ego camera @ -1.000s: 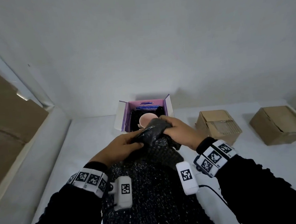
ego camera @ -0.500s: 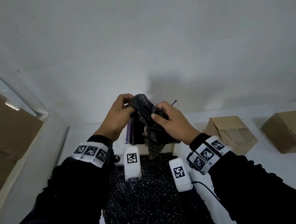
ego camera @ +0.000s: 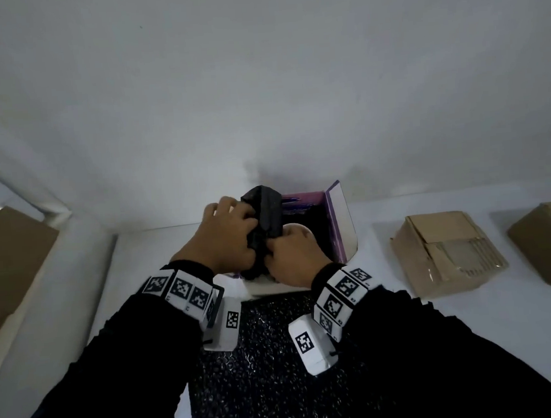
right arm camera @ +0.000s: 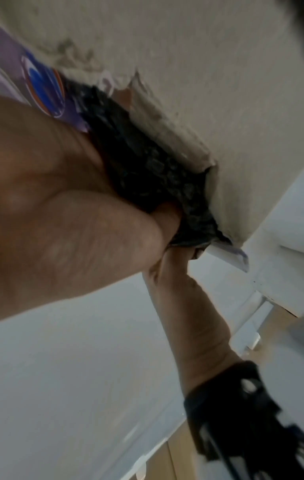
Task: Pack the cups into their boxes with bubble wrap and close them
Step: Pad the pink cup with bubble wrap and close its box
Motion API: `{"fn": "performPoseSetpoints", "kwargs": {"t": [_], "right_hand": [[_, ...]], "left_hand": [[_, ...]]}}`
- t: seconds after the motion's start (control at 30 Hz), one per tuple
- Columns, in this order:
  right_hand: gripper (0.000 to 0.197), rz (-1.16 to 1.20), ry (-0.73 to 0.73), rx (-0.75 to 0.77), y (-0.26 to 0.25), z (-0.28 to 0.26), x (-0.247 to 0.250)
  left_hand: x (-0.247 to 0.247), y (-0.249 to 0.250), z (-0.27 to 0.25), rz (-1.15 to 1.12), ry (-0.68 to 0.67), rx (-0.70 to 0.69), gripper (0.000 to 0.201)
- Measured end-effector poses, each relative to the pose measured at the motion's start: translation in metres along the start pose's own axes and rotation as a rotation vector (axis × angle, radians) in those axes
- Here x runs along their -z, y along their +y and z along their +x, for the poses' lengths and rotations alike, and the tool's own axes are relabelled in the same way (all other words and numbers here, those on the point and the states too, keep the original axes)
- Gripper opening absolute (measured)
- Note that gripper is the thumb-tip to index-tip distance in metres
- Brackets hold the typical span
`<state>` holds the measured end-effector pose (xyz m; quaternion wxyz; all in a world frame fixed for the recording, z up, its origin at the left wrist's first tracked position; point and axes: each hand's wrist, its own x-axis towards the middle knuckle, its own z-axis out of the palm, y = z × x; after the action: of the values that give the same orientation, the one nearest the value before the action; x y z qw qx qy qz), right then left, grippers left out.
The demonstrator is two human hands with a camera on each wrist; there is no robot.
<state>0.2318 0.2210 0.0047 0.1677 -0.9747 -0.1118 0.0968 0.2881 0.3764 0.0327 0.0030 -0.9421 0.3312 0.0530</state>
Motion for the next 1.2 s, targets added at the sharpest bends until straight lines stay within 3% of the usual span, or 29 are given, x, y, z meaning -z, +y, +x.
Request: {"fn": "performPoseSetpoints", "kwargs": {"t": [0.07,0.17,0.27,0.33,0.4,0.47,0.53,0.6,0.73,0.87,0.97,1.1,1.2], "right_hand": [[0.035,-0.055,-0.094,-0.011,0.003,0.005,-0.002],[0.046,-0.063,-0.184,0.076,-0.004,0.003,0.002],[0.038,-0.024,-0.177,0.144,-0.009,-0.002,0.002],[0.033,0.045,-0.174,0.097,-0.005,-0.006,0.004],[0.027,0.189,-0.114,0.029,0.005,-0.008,0.004],[0.019,0.355,0.057,-0.038,0.018,-0.010,0.004],[0.009,0.485,0.272,-0.125,0.029,-0.008,0.007],[0.015,0.555,0.382,-0.162,0.035,-0.001,0.012],[0.036,0.466,0.208,-0.086,0.037,0.025,0.011],[0.049,0.205,0.056,0.053,0.030,0.040,0.005],[0.044,-0.136,-0.102,0.073,0.028,0.043,-0.001],[0.033,-0.254,-0.161,0.089,0.027,0.048,0.000],[0.035,-0.034,-0.061,0.092,0.033,0.043,0.004]], "left_hand": [[-0.002,-0.003,-0.002,0.013,0.138,0.024,0.051],[0.001,-0.002,-0.003,-0.191,0.280,0.023,0.039],[-0.006,0.004,-0.005,-0.095,0.271,-0.045,0.028],[-0.008,0.006,-0.002,-0.028,0.176,-0.031,0.020],[-0.010,0.005,0.000,0.036,0.115,-0.032,0.020],[-0.013,0.005,-0.004,0.124,0.122,-0.089,0.022],[-0.020,0.005,-0.010,0.190,0.142,-0.065,0.034],[-0.027,0.003,-0.016,0.184,0.128,0.011,0.040],[-0.038,0.008,-0.022,0.161,0.209,0.115,0.027],[-0.040,0.020,-0.025,0.052,0.358,0.286,0.067],[-0.044,0.021,-0.025,0.001,0.272,0.366,0.081],[-0.040,0.016,-0.015,0.094,0.110,0.251,0.076],[-0.036,0.016,-0.010,0.147,0.060,0.125,0.060]]}}
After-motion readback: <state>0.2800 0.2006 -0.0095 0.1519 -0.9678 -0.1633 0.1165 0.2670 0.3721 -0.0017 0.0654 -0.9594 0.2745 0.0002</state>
